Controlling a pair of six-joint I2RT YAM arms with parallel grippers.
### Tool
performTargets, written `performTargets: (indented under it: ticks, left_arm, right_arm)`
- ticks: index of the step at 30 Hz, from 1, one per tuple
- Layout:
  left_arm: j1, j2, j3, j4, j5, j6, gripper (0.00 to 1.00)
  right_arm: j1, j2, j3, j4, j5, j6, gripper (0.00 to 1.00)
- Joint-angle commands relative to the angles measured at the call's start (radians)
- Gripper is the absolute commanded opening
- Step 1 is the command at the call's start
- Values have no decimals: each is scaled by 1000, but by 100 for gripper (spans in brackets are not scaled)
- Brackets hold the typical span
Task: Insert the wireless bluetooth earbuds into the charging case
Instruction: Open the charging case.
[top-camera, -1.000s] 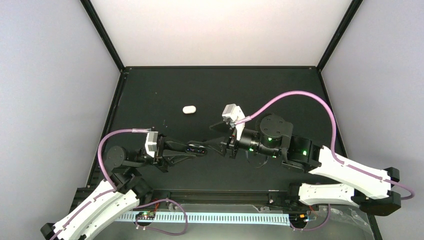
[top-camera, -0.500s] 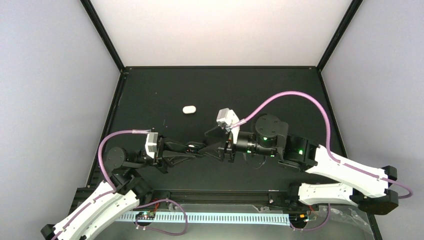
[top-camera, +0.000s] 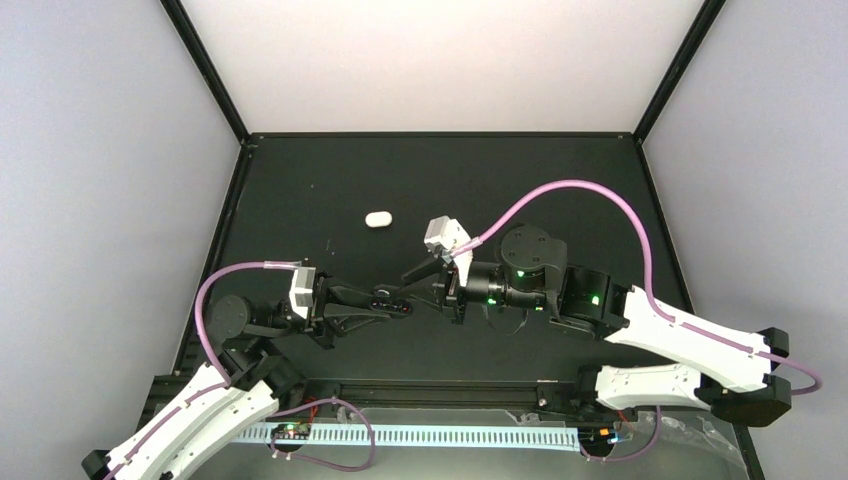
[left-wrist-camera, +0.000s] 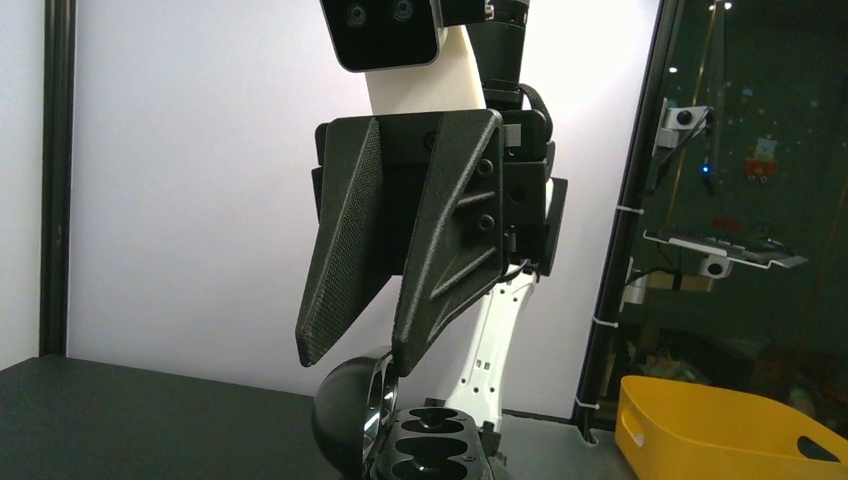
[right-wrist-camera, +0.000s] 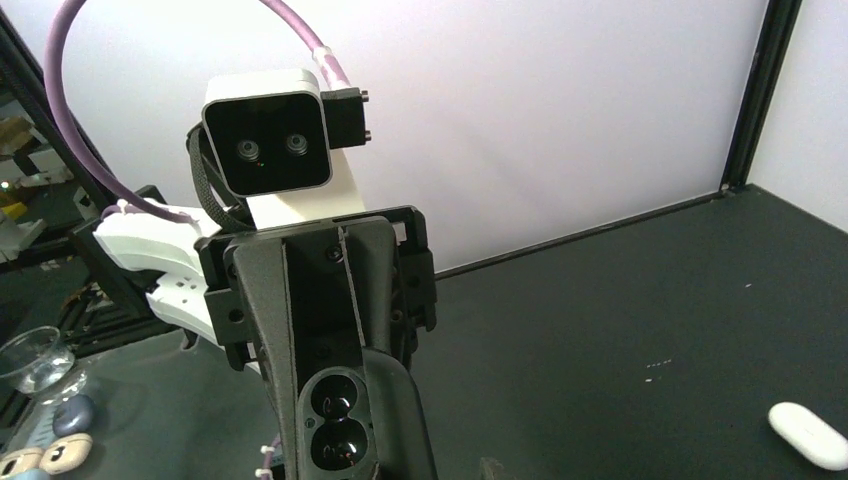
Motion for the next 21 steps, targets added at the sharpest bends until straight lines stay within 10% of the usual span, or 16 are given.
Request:
performTargets:
  ticks: [1,16,21]
  left_arm:
    - [-8,5,21,11,21,18,2]
    - [-7,27,31,29,46,18,2]
    - [-6,20,26,14,33,25,2]
  right_arm:
    - [-1,19,40,-10,-28,-17,23]
    - [-2,25,40,-30,31,-19,20]
    - [-2,11,34,-23,14,-23,33]
